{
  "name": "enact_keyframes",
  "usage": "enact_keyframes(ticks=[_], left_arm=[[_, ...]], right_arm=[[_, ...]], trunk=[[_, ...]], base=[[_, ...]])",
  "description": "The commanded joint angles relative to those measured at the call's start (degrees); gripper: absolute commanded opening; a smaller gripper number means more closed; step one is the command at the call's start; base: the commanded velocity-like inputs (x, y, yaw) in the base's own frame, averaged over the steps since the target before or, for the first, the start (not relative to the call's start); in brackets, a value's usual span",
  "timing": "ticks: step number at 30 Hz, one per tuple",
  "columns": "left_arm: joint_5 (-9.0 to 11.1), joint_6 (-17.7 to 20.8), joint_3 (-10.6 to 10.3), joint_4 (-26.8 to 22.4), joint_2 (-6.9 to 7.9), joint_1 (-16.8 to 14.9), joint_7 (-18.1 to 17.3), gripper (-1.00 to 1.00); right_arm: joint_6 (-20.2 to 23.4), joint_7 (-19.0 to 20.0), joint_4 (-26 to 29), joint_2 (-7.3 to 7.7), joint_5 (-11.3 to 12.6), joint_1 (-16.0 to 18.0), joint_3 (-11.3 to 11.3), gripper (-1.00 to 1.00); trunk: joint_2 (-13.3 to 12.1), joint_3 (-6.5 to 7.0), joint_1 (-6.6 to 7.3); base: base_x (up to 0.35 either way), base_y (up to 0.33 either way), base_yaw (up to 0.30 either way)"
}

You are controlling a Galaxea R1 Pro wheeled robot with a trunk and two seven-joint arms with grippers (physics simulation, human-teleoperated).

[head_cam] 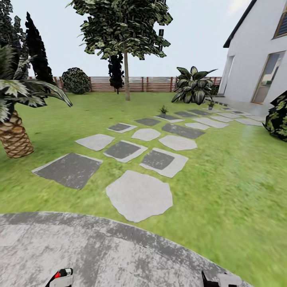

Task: Pick up the pesticide atomizer in the garden and spray insectifuge to fully cover both potted plants in the garden.

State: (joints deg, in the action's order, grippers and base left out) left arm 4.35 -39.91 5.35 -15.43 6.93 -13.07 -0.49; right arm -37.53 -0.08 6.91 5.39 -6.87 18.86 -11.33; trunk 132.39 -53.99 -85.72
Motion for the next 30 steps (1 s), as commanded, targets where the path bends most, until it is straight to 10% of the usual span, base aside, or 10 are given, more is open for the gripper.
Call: enact_keyframes(ticks=[1,30], left_arm=[[0.4,-0.2,-0.1,0.0,0.01,0.0,0.0,-1.0],[0.5,-0.2,-0.2,0.1,-0.01,0.0,0.0,-1.0]], right_arm=[[-0.2,0.0,-0.1,-0.02,-0.6,0.0,-0.5,1.0],[-0.2,0.0,-0.1,-0.03,-0.6,0.0,-0.4,1.0]], trunk=[[0.0,-0.05,-0.02],[0.0,-0.05,-0.02]], base=[[0.335,0.0,0.0],[0.335,0.0,0.0]])
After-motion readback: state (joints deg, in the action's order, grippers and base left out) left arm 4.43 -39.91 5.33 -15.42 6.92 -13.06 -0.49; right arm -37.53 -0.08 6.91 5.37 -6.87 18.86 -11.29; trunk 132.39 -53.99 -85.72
